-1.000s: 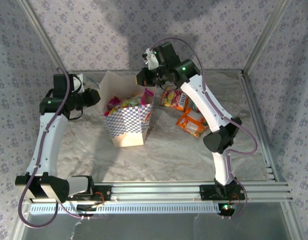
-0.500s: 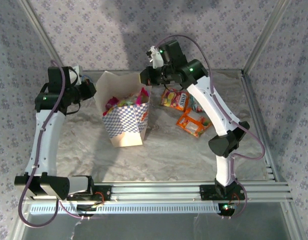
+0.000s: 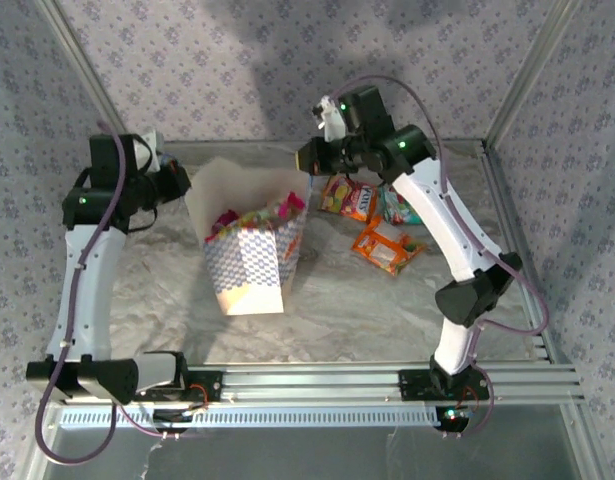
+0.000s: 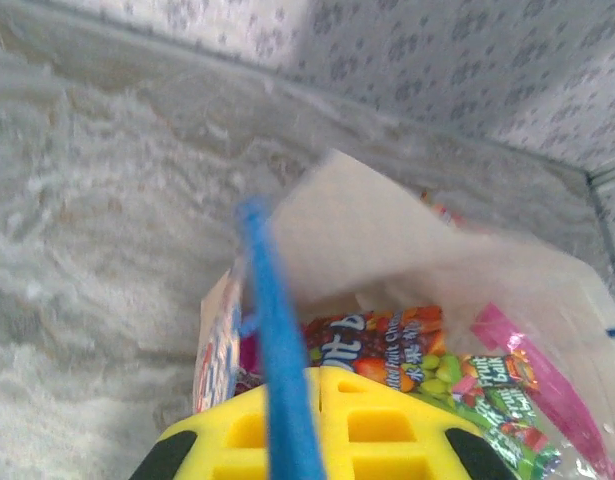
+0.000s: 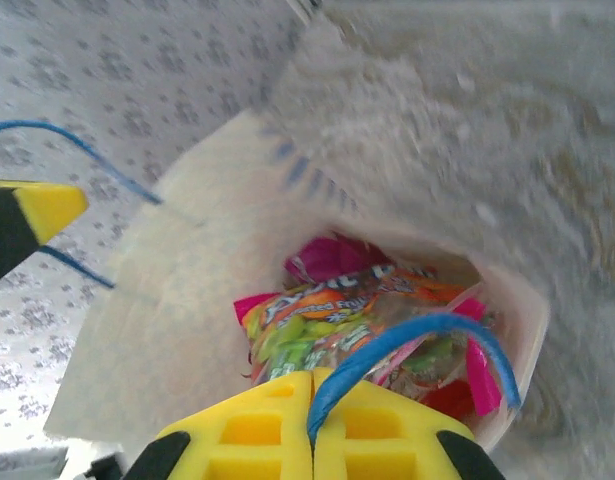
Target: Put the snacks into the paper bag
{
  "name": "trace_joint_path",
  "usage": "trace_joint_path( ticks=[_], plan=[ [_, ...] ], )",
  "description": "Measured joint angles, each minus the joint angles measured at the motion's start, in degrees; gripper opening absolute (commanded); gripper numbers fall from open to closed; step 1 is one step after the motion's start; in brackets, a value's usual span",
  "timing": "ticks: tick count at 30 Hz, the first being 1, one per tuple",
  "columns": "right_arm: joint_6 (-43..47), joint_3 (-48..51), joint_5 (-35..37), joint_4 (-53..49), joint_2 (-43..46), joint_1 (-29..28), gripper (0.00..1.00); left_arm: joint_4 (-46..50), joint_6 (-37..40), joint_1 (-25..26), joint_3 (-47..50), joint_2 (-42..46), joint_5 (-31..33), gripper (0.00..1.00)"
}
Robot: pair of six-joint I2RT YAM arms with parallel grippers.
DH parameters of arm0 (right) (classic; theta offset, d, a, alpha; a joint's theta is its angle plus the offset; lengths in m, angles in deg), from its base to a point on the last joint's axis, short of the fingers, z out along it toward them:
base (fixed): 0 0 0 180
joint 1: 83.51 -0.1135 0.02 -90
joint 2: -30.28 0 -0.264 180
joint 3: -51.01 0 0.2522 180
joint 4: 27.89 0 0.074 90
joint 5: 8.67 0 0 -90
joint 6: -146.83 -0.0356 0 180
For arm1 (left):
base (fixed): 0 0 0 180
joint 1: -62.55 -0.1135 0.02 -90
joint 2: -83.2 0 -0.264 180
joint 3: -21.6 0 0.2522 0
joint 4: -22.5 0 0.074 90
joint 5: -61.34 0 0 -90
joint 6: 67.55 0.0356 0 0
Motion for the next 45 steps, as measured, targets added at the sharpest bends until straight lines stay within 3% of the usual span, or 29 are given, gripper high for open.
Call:
trace_joint_path(
  ticks=[4,8,15,18,21,26,30,45],
  plan=[
    [-0.6,5.7,-0.4,2.8,0.2,0.2,0.00,-1.0,-0.5,0.0,4.2,0.5,-0.2,0.00],
    [-0.6,2.8,-0.4,3.5,0.1,0.4,0.00,-1.4,-0.5,0.0,2.8,0.5,-0.4,0.00],
    [-0.3,-19.0,-0.5,-1.8,-7.8,0.6,0.00,-0.1,-0.4,0.3,-5.2,-1.2,-0.7,0.00],
    [-0.3,-23.2,-0.5,-3.0,-10.1,0.9,0.00,0.6,-0.4,0.3,-6.8,-2.1,-0.7,0.00],
    [0.1,-21.4,-0.4,-3.7,-9.9,1.0,0.00,1.0,-0.4,0.3,-6.8,-2.2,-0.6,0.01],
    [0.5,-9.1,-0.5,-1.9,-7.3,1.0,0.02,0.9,-0.4,0.3,-4.4,-2.2,-0.6,0.01],
    [0.3,-1.6,-1.0,1.2,-4.4,1.0,0.04,-0.3,-0.4,0.3,-2.8,-2.0,-0.6,0.11],
    [1.8,2.8,1.6,3.8,6.3,1.0,0.60,-2.4,-0.4,0.3,0.3,-0.3,0.7,0.32]
  ],
)
